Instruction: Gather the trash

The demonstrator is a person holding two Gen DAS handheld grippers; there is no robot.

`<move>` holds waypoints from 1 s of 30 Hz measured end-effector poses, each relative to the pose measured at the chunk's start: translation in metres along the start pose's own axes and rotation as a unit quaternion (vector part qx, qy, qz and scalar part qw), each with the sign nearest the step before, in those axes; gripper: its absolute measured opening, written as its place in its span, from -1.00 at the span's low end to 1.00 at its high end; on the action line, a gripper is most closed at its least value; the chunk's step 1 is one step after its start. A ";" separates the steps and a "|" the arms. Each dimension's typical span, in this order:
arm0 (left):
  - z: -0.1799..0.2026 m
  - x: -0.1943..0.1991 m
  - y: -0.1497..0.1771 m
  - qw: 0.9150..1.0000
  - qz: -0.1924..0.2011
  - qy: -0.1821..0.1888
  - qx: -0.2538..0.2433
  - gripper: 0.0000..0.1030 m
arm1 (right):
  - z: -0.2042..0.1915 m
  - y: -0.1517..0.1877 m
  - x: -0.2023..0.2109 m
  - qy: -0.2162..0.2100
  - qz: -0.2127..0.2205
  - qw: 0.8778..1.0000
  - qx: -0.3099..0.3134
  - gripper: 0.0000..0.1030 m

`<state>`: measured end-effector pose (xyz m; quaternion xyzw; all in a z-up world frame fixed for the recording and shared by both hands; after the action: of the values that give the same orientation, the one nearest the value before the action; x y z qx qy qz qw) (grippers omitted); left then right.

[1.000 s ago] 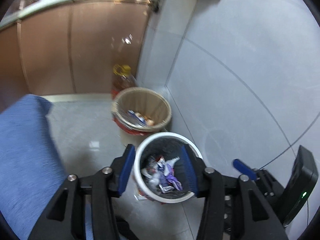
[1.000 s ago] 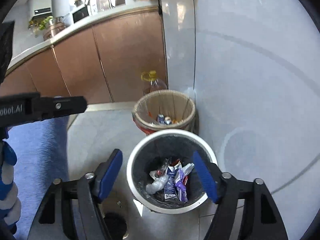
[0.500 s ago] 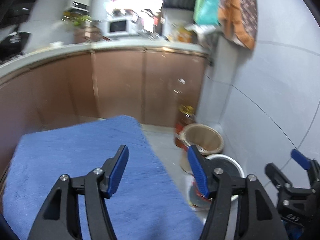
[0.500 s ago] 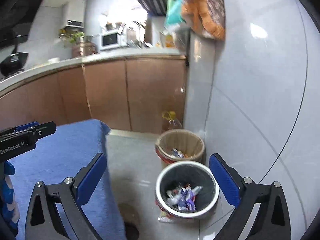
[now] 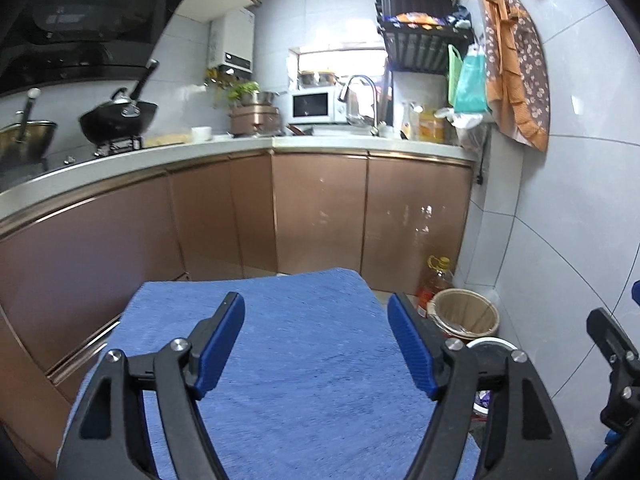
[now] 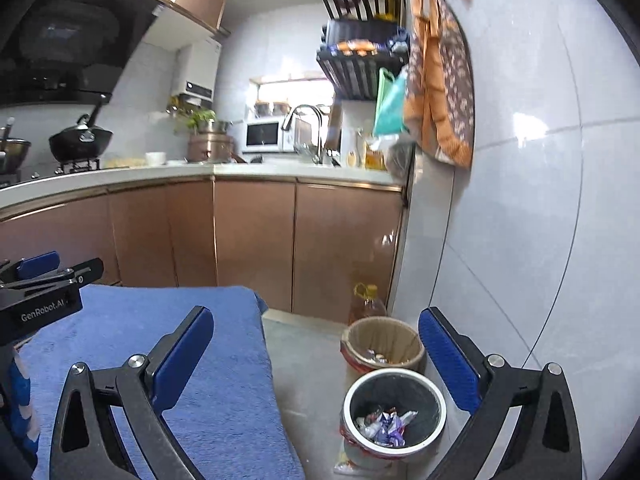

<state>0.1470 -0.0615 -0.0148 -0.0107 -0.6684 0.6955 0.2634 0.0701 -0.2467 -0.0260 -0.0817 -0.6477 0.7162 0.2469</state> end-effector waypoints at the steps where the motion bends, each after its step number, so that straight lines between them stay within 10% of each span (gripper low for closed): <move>1: -0.003 0.007 0.001 1.000 0.004 -0.004 0.000 0.42 | 0.000 -0.003 0.006 -0.001 0.007 1.000 0.000 1.00; 30: 0.008 0.085 -0.013 0.995 0.092 -0.036 -0.022 0.61 | 0.003 -0.020 0.070 -0.009 0.075 0.997 -0.013 1.00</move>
<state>0.0751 -0.0368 0.0266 -0.0527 -0.6888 0.7019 0.1736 0.0131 -0.2161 0.0083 -0.1268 -0.6514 0.7247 0.1857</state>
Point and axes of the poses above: each gripper's, at about its wrist camera, not at the fingertips, and x roughly against the way its jaws point, z to its right, y to its underside, the point moved 9 cm from there along -x, roughly the way its jaws point, and after that the axes turned 15 degrees about y, right-handed, at the moved point
